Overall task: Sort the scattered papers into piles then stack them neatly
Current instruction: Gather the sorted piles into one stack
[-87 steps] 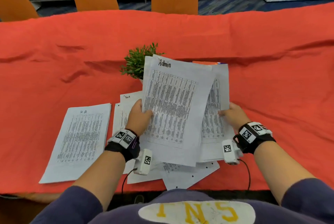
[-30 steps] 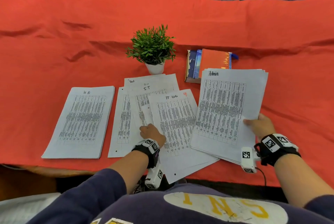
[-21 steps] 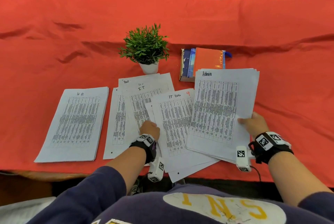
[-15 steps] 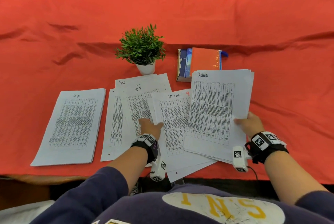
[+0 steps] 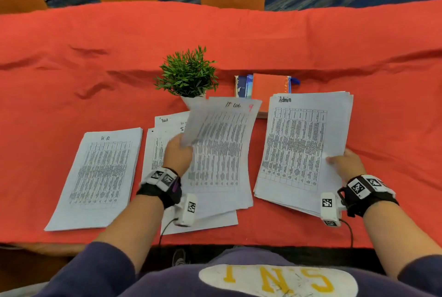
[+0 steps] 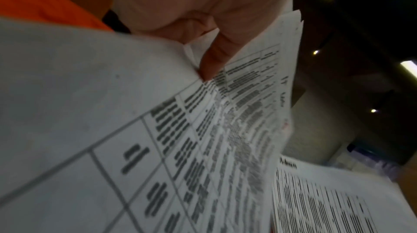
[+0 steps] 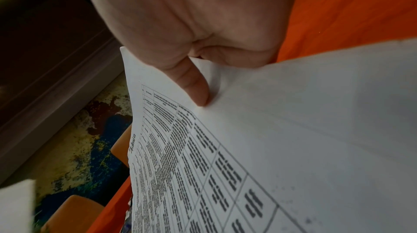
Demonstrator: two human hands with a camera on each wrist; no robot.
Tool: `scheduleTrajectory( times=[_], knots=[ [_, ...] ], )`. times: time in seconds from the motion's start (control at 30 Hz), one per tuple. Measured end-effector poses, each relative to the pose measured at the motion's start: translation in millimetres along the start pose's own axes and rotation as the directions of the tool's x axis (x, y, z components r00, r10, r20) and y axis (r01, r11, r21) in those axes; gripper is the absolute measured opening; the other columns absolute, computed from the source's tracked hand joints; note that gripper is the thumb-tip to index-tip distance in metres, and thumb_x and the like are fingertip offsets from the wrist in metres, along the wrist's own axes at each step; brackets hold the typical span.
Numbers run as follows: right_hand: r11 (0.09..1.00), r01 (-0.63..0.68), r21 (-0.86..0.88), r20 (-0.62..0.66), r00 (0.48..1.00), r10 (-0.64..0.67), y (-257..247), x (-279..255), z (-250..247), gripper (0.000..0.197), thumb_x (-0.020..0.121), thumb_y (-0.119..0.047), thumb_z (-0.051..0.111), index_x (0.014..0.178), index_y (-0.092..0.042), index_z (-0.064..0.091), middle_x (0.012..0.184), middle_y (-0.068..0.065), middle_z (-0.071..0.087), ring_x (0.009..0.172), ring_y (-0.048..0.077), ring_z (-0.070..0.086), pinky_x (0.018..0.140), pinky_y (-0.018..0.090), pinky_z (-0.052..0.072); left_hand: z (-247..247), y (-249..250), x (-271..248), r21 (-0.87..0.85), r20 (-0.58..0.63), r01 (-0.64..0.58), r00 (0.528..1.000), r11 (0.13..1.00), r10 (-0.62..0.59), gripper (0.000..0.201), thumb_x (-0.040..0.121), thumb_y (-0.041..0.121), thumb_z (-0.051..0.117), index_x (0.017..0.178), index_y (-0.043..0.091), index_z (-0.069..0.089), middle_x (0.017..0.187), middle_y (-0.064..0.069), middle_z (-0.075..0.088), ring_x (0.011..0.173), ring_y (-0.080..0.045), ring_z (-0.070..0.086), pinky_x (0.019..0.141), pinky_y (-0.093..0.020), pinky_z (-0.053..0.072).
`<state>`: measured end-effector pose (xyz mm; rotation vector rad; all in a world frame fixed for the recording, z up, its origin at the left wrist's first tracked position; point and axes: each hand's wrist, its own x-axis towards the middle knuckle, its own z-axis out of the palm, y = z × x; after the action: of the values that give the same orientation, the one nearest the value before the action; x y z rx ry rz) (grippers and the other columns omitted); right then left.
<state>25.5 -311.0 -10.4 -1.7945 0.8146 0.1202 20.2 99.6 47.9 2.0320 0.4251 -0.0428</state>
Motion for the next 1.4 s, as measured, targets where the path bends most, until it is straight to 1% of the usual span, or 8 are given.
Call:
scheduleTrajectory(
  times=[0.13, 0.27, 0.43, 0.63, 0.73, 1.07, 1.23, 1.4],
  knots=[
    [0.998, 0.022, 0.067, 0.008, 1.000, -0.023, -14.9, -3.6, -3.6, 0.039, 0.078, -0.002, 0.059, 0.114, -0.017, 0.062, 0.114, 0.013, 0.066, 0.106, 0.036, 0.062, 0.098, 0.054, 0.046, -29.2, 29.7, -0.8, -0.106, 0.050, -0.054, 0.997, 0.993, 0.060, 0.040, 0.086, -0.005, 0.050, 0.119, 0.017, 0.058, 0.101, 0.000, 0.063, 0.079, -0.004, 0.055, 0.063, -0.017, 0.039],
    [0.991, 0.064, 0.120, 0.084, 0.994, -0.074, -30.3, -12.3, 17.3, 0.026, 0.067, -0.009, 0.060, 0.085, -0.026, 0.068, 0.106, 0.008, 0.070, 0.100, 0.035, 0.065, 0.094, 0.054, 0.049, -17.2, 32.2, 0.8, -0.167, 0.070, -0.041, 0.996, 0.985, 0.053, 0.033, 0.082, -0.002, 0.057, 0.110, 0.015, 0.060, 0.107, -0.001, 0.065, 0.094, -0.018, 0.061, 0.076, -0.028, 0.050],
    [0.984, 0.066, 0.165, 0.282, 0.953, -0.111, -50.5, -51.2, 59.8, 0.033, 0.078, 0.003, 0.054, 0.100, -0.016, 0.069, 0.106, 0.017, 0.070, 0.089, 0.032, 0.064, 0.093, 0.050, 0.050, 13.9, 19.8, 5.0, -0.303, 0.095, 0.150, 0.987, 0.941, -0.126, 0.029, 0.084, 0.002, 0.055, 0.110, 0.013, 0.062, 0.106, -0.003, 0.067, 0.098, -0.024, 0.062, 0.090, -0.040, 0.051],
    [0.982, 0.079, 0.174, 0.354, 0.925, -0.137, -53.5, -80.8, 91.5, 0.023, 0.094, -0.015, 0.048, 0.081, -0.012, 0.067, 0.083, 0.003, 0.072, 0.062, 0.010, 0.065, 0.067, 0.031, 0.048, 33.1, 9.7, 4.0, -0.237, 0.110, 0.217, 0.974, 0.947, -0.196, 0.034, 0.091, 0.006, 0.047, 0.124, 0.014, 0.045, 0.105, 0.000, 0.056, 0.082, -0.010, 0.053, 0.066, -0.027, 0.041],
    [0.982, 0.028, 0.186, 0.445, 0.889, -0.110, -52.8, -86.5, 100.0, 0.043, 0.094, -0.048, 0.048, 0.103, -0.012, 0.069, 0.097, 0.004, 0.075, 0.088, 0.017, 0.071, 0.083, 0.036, 0.055, 37.8, 5.5, 1.2, -0.185, 0.125, 0.223, 0.971, 0.957, -0.202, 0.040, 0.092, 0.001, 0.043, 0.131, 0.010, 0.040, 0.111, -0.004, 0.054, 0.074, -0.006, 0.049, 0.058, -0.023, 0.037],
    [0.977, 0.197, -0.076, 0.442, 0.885, -0.145, -35.3, -77.6, 107.1, 0.023, 0.087, -0.002, 0.062, 0.108, -0.011, 0.065, 0.113, 0.014, 0.068, 0.099, 0.028, 0.067, 0.093, 0.046, 0.051, 33.0, -34.4, 9.1, 0.001, 0.144, 0.192, 0.971, 0.981, -0.190, 0.039, 0.089, 0.002, 0.049, 0.122, 0.013, 0.030, 0.090, -0.005, 0.049, 0.067, -0.015, 0.049, 0.059, -0.028, 0.045],
    [0.951, 0.253, -0.177, 0.277, 0.940, -0.198, -29.9, -67.9, 94.2, 0.018, 0.089, -0.005, 0.060, 0.107, -0.008, 0.062, 0.106, 0.012, 0.067, 0.095, 0.026, 0.064, 0.088, 0.039, 0.050, 21.0, -87.5, 23.0, 0.414, -0.102, 0.396, 0.915, 0.820, -0.391, 0.059, 0.085, 0.028, 0.066, 0.131, 0.001, 0.040, 0.133, -0.019, 0.041, 0.120, -0.033, 0.047, 0.097, -0.040, 0.045],
    [0.952, 0.230, -0.201, 0.213, 0.959, -0.186, -28.4, -62.8, 77.3, 0.023, 0.090, -0.008, 0.059, 0.114, -0.007, 0.062, 0.104, 0.010, 0.066, 0.093, 0.026, 0.062, 0.084, 0.035, 0.048, 21.3, -114.6, 30.3, 0.404, -0.123, 0.439, 0.895, 0.802, -0.428, 0.090, 0.074, 0.029, 0.080, 0.140, -0.002, 0.027, 0.142, -0.021, 0.036, 0.132, -0.036, 0.037, 0.107, -0.043, 0.036]
  ],
)
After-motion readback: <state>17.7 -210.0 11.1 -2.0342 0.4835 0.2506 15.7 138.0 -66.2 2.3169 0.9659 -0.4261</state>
